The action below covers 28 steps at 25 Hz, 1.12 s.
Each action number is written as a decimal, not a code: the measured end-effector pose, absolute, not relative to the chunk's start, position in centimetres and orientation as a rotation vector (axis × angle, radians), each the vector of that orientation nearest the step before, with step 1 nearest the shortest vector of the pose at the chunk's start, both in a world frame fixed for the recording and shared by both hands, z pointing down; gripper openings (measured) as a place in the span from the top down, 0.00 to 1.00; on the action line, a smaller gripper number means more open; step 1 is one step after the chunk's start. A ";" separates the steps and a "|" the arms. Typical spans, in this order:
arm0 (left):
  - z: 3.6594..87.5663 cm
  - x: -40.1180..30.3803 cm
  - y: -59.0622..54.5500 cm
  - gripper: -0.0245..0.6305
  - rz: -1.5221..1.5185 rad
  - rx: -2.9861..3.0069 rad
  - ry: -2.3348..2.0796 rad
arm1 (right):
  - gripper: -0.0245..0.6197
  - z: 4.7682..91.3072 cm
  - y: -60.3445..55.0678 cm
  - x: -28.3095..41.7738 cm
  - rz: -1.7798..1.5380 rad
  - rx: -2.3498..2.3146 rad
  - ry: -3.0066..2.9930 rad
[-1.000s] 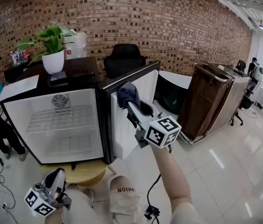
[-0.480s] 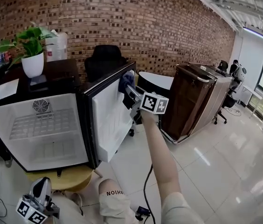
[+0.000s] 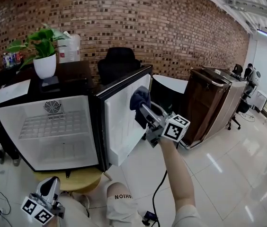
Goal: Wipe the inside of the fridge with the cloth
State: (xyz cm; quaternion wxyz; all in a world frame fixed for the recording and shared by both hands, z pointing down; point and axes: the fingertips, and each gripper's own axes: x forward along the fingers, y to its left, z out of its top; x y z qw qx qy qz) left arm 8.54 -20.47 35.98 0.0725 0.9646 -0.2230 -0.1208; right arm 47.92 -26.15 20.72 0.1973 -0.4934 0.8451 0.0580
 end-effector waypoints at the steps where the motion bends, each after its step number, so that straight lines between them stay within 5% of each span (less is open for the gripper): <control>1: 36.0 8.4 -20.8 0.96 -0.363 2.893 -0.688 | 0.78 21.0 -24.8 44.9 0.200 -1.313 2.442; 6: 36.0 9.1 -21.0 0.96 -0.363 2.863 -0.694 | 0.78 23.6 -26.1 37.4 0.319 -1.345 2.679; 21: 37.1 8.0 -20.2 0.96 -0.343 2.834 -0.718 | 0.79 26.8 -39.3 61.0 -0.061 -1.778 2.236; 28: 37.2 7.3 -20.5 0.96 -0.332 2.828 -0.741 | 0.79 24.8 -32.3 55.5 0.044 -1.619 2.264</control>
